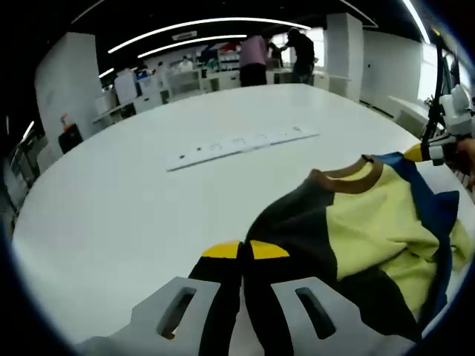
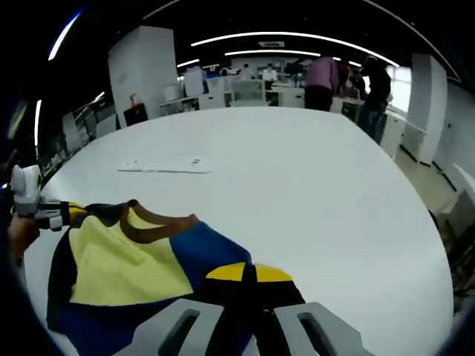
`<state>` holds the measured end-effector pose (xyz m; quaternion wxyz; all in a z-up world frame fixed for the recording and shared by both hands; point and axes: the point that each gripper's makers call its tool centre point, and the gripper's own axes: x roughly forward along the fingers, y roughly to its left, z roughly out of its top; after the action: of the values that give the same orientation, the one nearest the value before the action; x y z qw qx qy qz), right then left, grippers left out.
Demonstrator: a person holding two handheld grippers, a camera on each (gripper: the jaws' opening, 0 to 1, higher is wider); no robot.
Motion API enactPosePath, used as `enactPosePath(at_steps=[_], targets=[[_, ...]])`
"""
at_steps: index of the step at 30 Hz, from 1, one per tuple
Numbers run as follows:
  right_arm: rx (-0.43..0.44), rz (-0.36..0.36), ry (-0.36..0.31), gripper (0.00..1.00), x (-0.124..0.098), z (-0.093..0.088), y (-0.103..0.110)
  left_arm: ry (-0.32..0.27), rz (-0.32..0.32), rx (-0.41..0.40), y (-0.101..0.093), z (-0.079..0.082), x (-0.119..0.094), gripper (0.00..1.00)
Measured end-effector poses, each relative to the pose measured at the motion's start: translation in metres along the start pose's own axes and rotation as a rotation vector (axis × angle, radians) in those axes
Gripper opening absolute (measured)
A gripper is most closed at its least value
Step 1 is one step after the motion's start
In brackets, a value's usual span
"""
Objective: Fold the garment on the visible template until the final outline fits inside the template.
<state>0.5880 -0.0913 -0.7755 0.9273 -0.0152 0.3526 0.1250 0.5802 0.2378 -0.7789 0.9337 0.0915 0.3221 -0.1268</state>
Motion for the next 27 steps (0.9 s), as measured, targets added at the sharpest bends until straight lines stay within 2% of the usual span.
enactPosePath(at_steps=[4, 6, 11, 13, 16, 22, 27], targets=[[-0.006, 0.006, -0.002, 0.01, -0.003, 0.002, 0.000, -0.014, 0.003, -0.062, 0.008, 0.000, -0.007, 0.05], [-0.006, 0.011, 0.003, 0.05, -0.006, 0.003, -0.001, -0.019, 0.003, -0.081, 0.011, 0.000, -0.010, 0.08], [-0.028, 0.053, 0.002, 0.26, -0.016, 0.007, 0.008, -0.021, -0.017, -0.123, 0.015, -0.004, -0.023, 0.20], [-0.048, 0.087, 0.000, 0.36, -0.022, 0.008, 0.016, -0.033, -0.025, -0.140, 0.017, -0.003, -0.027, 0.28], [-0.072, 0.130, 0.001, 0.50, -0.029, 0.009, 0.028, -0.037, -0.040, -0.150, 0.017, -0.004, -0.038, 0.33], [-0.150, 0.214, -0.001, 0.69, -0.046, 0.010, 0.055, -0.048, -0.083, -0.143, 0.012, -0.007, -0.056, 0.43], [-0.198, 0.299, 0.012, 0.79, -0.064, 0.006, 0.081, -0.062, -0.126, -0.123, 0.003, -0.012, -0.072, 0.54]])
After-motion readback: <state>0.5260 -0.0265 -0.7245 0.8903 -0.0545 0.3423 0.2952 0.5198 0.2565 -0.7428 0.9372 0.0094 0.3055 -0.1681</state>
